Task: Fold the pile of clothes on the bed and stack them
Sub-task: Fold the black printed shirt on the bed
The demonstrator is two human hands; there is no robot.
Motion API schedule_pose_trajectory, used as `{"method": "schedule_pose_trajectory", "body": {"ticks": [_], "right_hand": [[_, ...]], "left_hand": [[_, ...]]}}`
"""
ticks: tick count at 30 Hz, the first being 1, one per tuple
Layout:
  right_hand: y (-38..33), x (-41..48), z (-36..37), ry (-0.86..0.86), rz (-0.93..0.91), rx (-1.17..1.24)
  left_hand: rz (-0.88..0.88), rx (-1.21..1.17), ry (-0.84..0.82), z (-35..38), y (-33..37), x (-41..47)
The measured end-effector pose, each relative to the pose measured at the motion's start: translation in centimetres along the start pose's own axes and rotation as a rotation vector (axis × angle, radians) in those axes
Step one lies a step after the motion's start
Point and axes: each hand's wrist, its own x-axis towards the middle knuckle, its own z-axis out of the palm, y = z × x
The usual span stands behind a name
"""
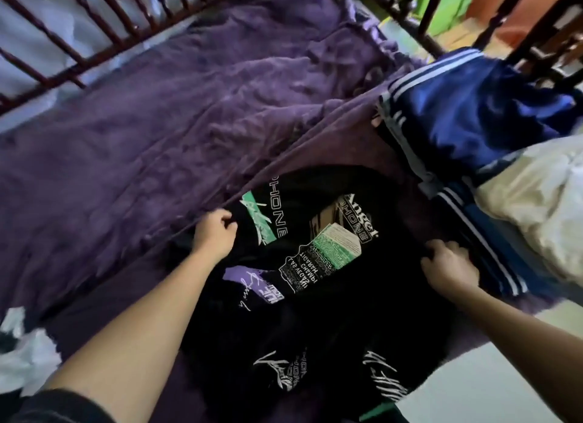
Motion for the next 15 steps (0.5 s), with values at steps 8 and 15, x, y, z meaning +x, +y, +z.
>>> {"method": "schedule_pose_trajectory", "body": {"ticks": [8,15], "right_hand": [[-18.8,4.4,3.1,0.065,-0.645,-0.252],[-29.4,10.0,6.9,0.082,-0.774,-0.378]], "left_hand": [[-0.423,0.050,-0.094,2.5,-15.1,-2.7],[-0.449,-0.074,0.098,4.9,-19.9,2.4]]}}
